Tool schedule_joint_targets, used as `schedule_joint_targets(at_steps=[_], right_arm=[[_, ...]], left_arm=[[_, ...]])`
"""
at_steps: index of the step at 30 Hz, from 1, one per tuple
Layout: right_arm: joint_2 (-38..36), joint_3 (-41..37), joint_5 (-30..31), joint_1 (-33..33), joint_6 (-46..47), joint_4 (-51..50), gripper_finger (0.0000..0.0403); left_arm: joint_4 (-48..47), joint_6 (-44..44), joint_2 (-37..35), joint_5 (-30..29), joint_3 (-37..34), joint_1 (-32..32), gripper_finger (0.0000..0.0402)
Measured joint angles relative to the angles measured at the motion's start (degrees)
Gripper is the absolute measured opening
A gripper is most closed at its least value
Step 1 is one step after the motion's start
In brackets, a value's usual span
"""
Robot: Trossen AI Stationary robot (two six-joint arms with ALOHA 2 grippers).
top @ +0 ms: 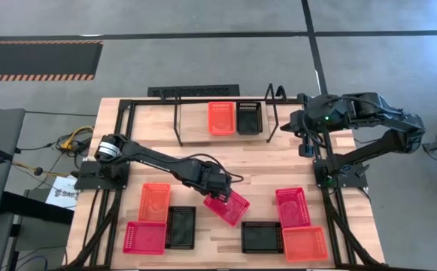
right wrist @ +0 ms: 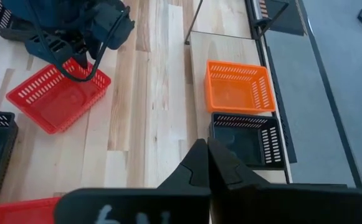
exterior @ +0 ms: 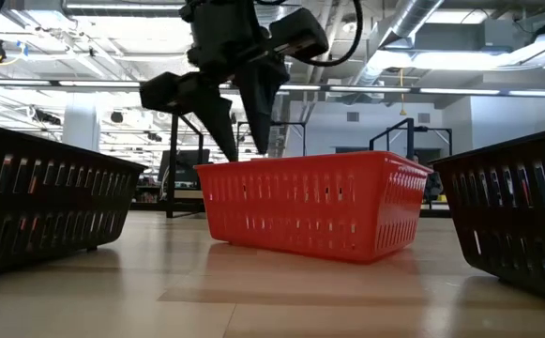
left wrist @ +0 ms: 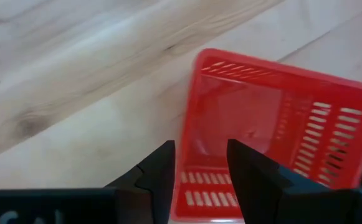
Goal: Stack baskets on shelf by color
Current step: Put the center red bin on the shelf
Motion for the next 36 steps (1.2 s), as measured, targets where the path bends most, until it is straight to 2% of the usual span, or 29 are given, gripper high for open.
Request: schedule_joint_targets(at_steps=[10,12,15,18,20,22,28,32,34,36], right_arm=[[0.0,0.0,-0.02,0.0,-0.87,0.15,0.0003],[0.0,0.02,0.0,-0.02,-0.87,0.13,0.0003],[0.0,0.0,-0.02,-0.02,-1.17,0.15,0.0002],[0.0,0.0,-0.02,-0.02,-1.29,0.26,0.0002],[0.0,0.0,0.0,-0.02,-1.33,0.29,0.0003],[0.0,0.0,0.02,-0.02,-1.37,0.33,0.0003],[0.0,0.0,0.04,-0.02,-1.44,0.44,0.0002],[0.02,0.0,0.07,-0.02,-1.3,0.72,0.0003],[0.0,0.02,0.1,-0.04,-0.82,0.93,0.0002],[0.07,0.01,0.13,-0.13,-0.13,1.29,0.0002]], left_arm=[[2.64,2.68,4.13,2.58,-0.08,0.22,0.0125],[2.83,4.97,4.16,3.13,-0.18,0.29,0.0097],[2.63,6.3,3.78,3.07,0.46,0.39,0.0024],[-0.07,9.37,3.34,2.97,4.35,0.77,0.0009],[-5.17,12.46,2.77,2.2,8.52,1.34,0.0004],[-11.75,15.59,2.7,-0.53,14.22,1.9,0.0003],[-40.25,23.34,2.36,-13.39,36.93,4.02,0.0001],[-38.17,38.13,0.04,-20.7,46.23,7.09,0.0001],[-33.8,44.33,-4.31,-23.97,43.91,9.5,0.0],[-34.14,47.62,-6.92,-24.76,43.07,13.05,0.0]])
